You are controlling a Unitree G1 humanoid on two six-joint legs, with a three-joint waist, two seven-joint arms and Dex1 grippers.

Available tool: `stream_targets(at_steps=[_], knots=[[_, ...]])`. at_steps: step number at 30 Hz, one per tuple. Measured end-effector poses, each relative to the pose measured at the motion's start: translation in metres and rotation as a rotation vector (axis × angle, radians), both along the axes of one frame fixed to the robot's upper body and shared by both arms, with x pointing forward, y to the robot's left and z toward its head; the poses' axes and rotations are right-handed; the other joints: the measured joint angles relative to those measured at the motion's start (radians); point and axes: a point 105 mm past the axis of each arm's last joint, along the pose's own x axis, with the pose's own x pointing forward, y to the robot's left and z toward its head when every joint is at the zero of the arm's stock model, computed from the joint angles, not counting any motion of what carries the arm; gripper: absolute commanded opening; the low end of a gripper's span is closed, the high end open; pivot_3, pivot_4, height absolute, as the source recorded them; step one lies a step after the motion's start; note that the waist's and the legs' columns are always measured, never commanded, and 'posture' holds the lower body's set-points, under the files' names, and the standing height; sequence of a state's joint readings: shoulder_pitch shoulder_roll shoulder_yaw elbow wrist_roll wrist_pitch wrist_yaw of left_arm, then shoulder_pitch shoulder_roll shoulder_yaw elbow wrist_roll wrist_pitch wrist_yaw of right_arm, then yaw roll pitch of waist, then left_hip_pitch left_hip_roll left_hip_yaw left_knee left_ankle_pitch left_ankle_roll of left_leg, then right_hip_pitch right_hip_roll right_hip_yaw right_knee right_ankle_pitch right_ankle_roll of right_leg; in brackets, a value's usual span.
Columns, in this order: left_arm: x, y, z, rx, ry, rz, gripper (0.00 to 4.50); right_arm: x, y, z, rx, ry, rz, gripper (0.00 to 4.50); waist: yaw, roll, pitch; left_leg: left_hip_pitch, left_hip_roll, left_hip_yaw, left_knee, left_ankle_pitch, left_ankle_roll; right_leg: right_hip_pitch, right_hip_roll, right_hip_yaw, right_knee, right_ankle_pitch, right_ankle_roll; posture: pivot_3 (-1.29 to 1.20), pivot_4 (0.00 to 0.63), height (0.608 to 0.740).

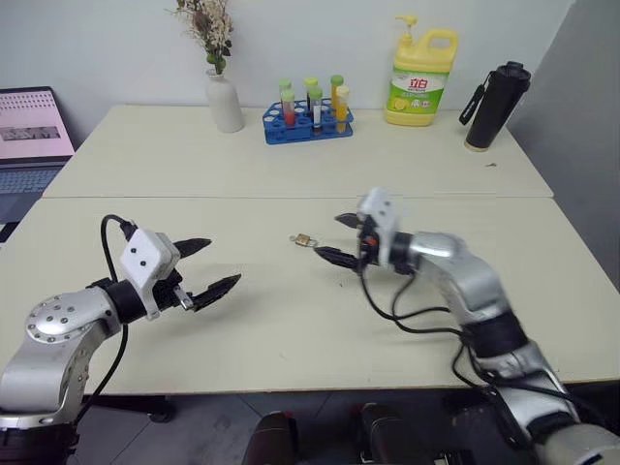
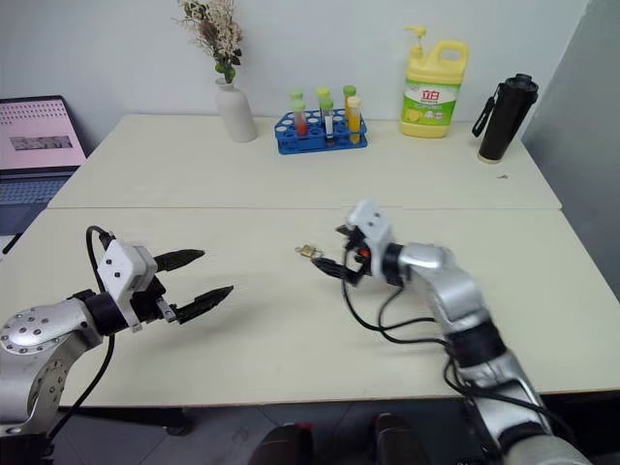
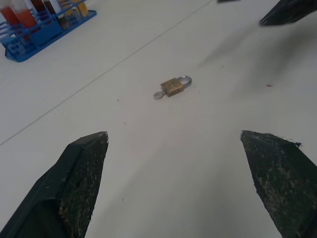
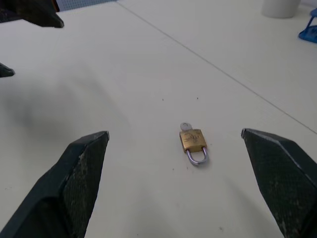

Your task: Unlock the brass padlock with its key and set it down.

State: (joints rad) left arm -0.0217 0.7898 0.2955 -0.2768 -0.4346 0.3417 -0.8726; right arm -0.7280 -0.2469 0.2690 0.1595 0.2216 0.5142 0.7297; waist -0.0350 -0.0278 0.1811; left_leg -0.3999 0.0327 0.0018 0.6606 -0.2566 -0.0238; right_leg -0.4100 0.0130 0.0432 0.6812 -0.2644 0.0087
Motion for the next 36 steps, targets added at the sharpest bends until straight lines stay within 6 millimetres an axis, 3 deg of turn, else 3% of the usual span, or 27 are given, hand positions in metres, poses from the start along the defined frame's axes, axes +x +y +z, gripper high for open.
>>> stream_targets(at_steps=[8, 15, 20, 23, 31, 36], knots=[[-0.008, -0.008, -0.006, -0.01, 0.047, -0.038, 4.49, 0.034, 0.041, -0.029, -0.093, 0.055, 0.009, 4.5, 0.001, 0.0, 0.0, -0.001, -0.001, 0.0, -0.001, 0.0, 0.0, -0.001, -0.001, 0.0, -0.001, 0.001, -0.002, 0.0, 0.15, 0.74], [-0.014, -0.011, -0.01, -0.018, 0.08, -0.053, 4.49, 0.048, 0.037, -0.056, -0.177, 0.07, -0.06, 4.5, 0.001, 0.0, 0.0, -0.001, -0.001, -0.001, -0.001, 0.0, 0.0, -0.001, -0.001, 0.0, 0.0, 0.001, -0.002, 0.0, 0.15, 0.74], [-0.014, -0.011, -0.01, -0.017, 0.08, -0.052, 4.49, 0.049, 0.036, -0.06, -0.182, 0.06, -0.067, 4.5, -0.001, 0.0, 0.0, 0.0, 0.0, -0.001, -0.001, 0.0, 0.0, 0.0, -0.001, 0.0, 0.0, 0.001, -0.002, 0.0, 0.15, 0.74], [-0.013, -0.011, -0.01, -0.017, 0.08, -0.052, 4.5, 0.05, 0.035, -0.06, -0.166, 0.067, -0.084, 3.88, -0.001, 0.0, 0.0, 0.0, 0.0, -0.001, -0.001, 0.0, 0.0, 0.0, -0.001, 0.0, 0.0, 0.001, -0.002, 0.0, 0.15, 0.74], [-0.009, -0.016, -0.005, -0.01, 0.059, -0.07, 4.5, 0.049, 0.041, -0.061, -0.155, 0.063, -0.09, 1.04, -0.006, 0.0, 0.0, 0.0, 0.0, -0.001, -0.001, 0.0, 0.0, 0.0, -0.001, 0.0, 0.001, 0.001, -0.002, 0.0, 0.15, 0.74], [-0.009, -0.018, -0.007, -0.007, 0.065, -0.075, 4.5, 0.049, 0.041, -0.061, -0.168, 0.044, -0.084, 0.94, -0.006, 0.0, 0.0, 0.0, 0.0, -0.001, -0.001, 0.0, 0.0, 0.0, -0.001, 0.0, 0.001, 0.001, -0.002, 0.0, 0.15, 0.74]])
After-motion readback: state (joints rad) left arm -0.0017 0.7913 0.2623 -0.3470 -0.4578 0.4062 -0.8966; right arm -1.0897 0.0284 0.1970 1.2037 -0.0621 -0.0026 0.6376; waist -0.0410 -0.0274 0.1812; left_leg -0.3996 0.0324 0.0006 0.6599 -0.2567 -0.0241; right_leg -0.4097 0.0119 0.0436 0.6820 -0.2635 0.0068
